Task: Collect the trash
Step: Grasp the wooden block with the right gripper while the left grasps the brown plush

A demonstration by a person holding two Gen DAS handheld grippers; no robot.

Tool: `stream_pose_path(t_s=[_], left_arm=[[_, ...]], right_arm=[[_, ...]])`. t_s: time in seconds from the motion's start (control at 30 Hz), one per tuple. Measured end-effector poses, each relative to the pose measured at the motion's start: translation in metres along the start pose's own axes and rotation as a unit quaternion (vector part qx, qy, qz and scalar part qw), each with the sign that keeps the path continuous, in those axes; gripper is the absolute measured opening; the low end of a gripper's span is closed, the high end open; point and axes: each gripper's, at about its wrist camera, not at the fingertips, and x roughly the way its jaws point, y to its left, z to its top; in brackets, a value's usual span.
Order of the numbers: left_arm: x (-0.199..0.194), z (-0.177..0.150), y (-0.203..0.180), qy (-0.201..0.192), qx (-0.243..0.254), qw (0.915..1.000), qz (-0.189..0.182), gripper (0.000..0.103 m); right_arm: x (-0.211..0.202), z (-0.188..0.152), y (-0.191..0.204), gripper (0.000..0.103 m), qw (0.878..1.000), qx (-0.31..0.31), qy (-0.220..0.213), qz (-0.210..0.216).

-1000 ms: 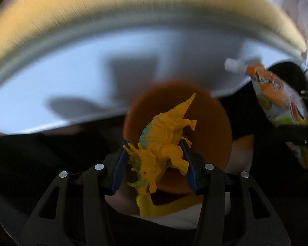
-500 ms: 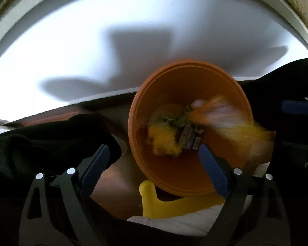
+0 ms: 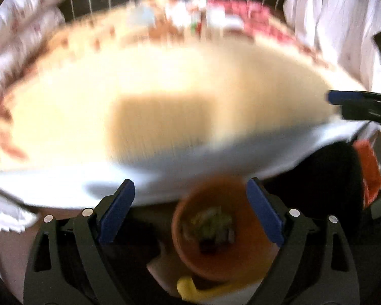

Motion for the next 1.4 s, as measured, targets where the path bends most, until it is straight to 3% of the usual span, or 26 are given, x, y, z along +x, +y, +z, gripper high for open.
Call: stream_pose_path(t_s=[0.1, 0.23, 0.37, 0.5, 0.6, 0.77, 0.87, 0.97, 1.0, 1.03, 1.4], left_arm=[[-0.002, 0.029, 0.008, -0.04, -0.01, 0.9988, 0.027, 0.09], [0.011, 0.061, 0.02, -0.061, -0.051, 0.9961, 0.037, 0.09], [0.023, 0.077, 0.033, -0.06, -0.079, 0.9945, 0.036, 0.09], [0.031, 0.083, 0.039, -0.057, -0.088, 0.994, 0.03, 0.09], [0.032, 0.084, 0.041, -0.059, -0.086, 0.9942, 0.028, 0.09], [0.037, 0.086, 0.041, -0.059, -0.087, 0.9943, 0.019, 0.09], [0.041, 0.089, 0.039, -0.056, -0.09, 0.9941, 0.023, 0.09], [0.048, 0.093, 0.038, -0.049, -0.091, 0.9943, 0.028, 0.09], [0.049, 0.095, 0.039, -0.049, -0.091, 0.9942, 0.031, 0.09], [0.051, 0.097, 0.039, -0.049, -0.092, 0.994, 0.032, 0.09], [0.079, 0.13, 0.038, -0.043, -0.098, 0.9926, 0.059, 0.09]], right_arm=[[0.017, 0.043, -0.008, 0.069, 0.999, 0.002, -0.033, -0.023], [0.064, 0.098, -0.012, 0.069, 0.997, 0.001, -0.044, -0.062], [0.105, 0.138, -0.025, 0.069, 0.996, -0.018, -0.026, -0.082], [0.138, 0.164, -0.035, 0.069, 0.992, -0.08, 0.007, -0.102], [0.148, 0.171, -0.043, 0.069, 0.987, -0.128, 0.023, -0.097], [0.164, 0.178, -0.06, 0.068, 0.984, -0.164, 0.057, -0.04], [0.173, 0.181, -0.061, 0.05, 0.985, -0.162, 0.067, 0.0], [0.181, 0.18, -0.059, 0.046, 0.986, -0.15, 0.069, 0.008], [0.182, 0.181, -0.059, 0.046, 0.988, -0.141, 0.067, 0.011], [0.18, 0.18, -0.061, 0.036, 0.99, -0.129, 0.063, 0.011], [0.115, 0.142, -0.049, 0.036, 0.995, -0.097, -0.013, -0.004]])
